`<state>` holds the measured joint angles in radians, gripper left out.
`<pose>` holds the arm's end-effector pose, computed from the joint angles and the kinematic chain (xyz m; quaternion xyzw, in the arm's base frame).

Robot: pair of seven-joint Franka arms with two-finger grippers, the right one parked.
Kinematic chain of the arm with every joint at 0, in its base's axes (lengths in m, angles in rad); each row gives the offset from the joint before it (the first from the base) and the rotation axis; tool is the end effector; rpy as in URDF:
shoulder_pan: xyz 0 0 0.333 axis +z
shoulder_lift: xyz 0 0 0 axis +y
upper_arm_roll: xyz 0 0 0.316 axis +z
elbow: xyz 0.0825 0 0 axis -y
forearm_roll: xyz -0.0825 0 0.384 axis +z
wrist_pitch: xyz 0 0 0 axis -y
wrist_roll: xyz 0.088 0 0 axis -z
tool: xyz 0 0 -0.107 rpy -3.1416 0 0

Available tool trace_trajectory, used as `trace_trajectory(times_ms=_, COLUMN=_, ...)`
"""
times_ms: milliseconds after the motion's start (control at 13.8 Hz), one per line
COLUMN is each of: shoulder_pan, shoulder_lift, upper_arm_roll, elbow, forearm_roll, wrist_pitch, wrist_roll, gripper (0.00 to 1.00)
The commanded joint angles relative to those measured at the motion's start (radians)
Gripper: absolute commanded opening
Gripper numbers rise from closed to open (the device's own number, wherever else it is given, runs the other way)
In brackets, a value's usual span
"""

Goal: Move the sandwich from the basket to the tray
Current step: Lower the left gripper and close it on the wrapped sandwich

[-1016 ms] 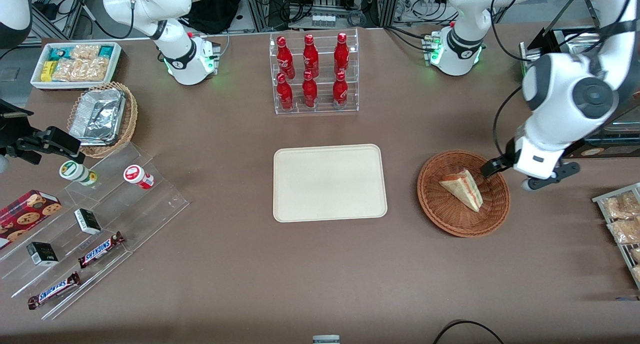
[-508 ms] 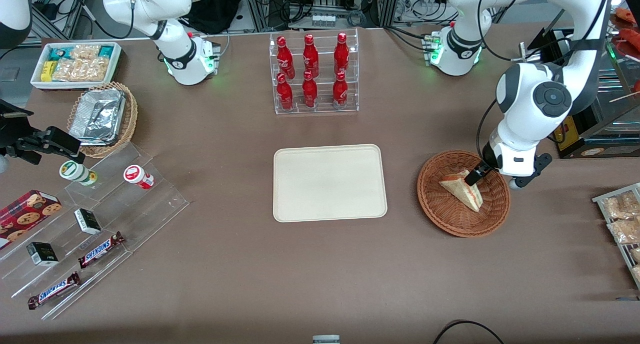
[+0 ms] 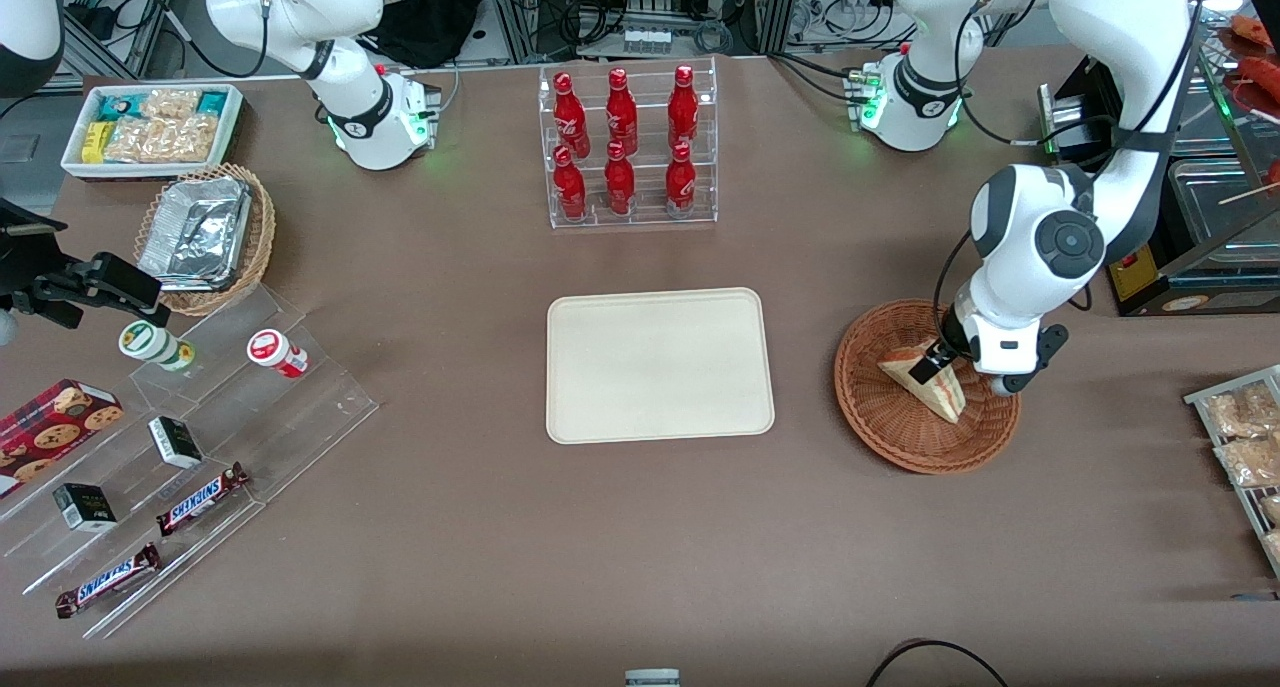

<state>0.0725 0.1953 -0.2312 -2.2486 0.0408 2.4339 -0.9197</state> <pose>0.5326 -0.0852 0.2806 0.9334 0.3588 -0.0064 0.0067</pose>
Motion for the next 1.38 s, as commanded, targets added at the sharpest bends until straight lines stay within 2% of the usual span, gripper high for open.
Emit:
trace_trajectory(times_ms=0, shoulder_pan=0.006, shoulder_lift=0.033, upper_arm_roll=-0.008, elbow=0.001, forearm_roll=-0.007, wrist_pitch=0.014, wrist_roll=-0.016, gripper=1.00)
trace_trajectory(times_ms=218, shoulder_pan=0.007, shoulder_lift=0.058, upper_arm_roll=-0.008, elbow=0.006, forearm_roll=-0.007, wrist_pitch=0.020, wrist_roll=-0.016, gripper=1.00)
trace_trajectory(times_ms=290, shoulder_pan=0.007, shoulder_lift=0.061, upper_arm_roll=-0.008, elbow=0.007, forearm_roll=-0.012, wrist_pitch=0.045, wrist_roll=-0.019, gripper=0.93)
trace_trajectory(times_ms=435, shoulder_pan=0.007, shoulder_lift=0.073, upper_arm_roll=-0.008, elbow=0.007, forearm_roll=-0.013, wrist_pitch=0.062, wrist_roll=-0.041, gripper=0.41)
trace_trajectory(times_ms=508, shoulder_pan=0.007, shoulder_lift=0.073, upper_arm_roll=-0.008, elbow=0.012, forearm_roll=-0.013, wrist_pitch=0.062, wrist_roll=-0.041, gripper=0.19)
trace_trajectory(times_ms=581, shoulder_pan=0.007, shoulder_lift=0.073, upper_arm_roll=-0.008, elbow=0.026, forearm_roll=-0.013, wrist_pitch=0.057, wrist_roll=-0.045, gripper=0.11)
trace_trajectory(times_ms=726, shoulder_pan=0.007, shoulder_lift=0.073, upper_arm_roll=-0.008, elbow=0.075, forearm_roll=-0.013, wrist_pitch=0.039, wrist_roll=-0.074, gripper=0.08)
trace_trajectory(times_ms=944, shoulder_pan=0.001, shoulder_lift=0.056, upper_arm_roll=-0.008, elbow=0.142, forearm_roll=0.001, wrist_pitch=-0.086, wrist_roll=-0.071, gripper=0.08)
trace_trajectory(times_ms=1089, shoulder_pan=-0.008, shoulder_lift=0.039, upper_arm_roll=-0.010, elbow=0.231, forearm_roll=-0.001, wrist_pitch=-0.210, wrist_roll=-0.071, gripper=0.08)
trace_trajectory(times_ms=1306, shoulder_pan=-0.098, shoulder_lift=0.047, upper_arm_roll=-0.011, elbow=0.452, forearm_roll=-0.001, wrist_pitch=-0.470, wrist_roll=-0.080, gripper=0.08)
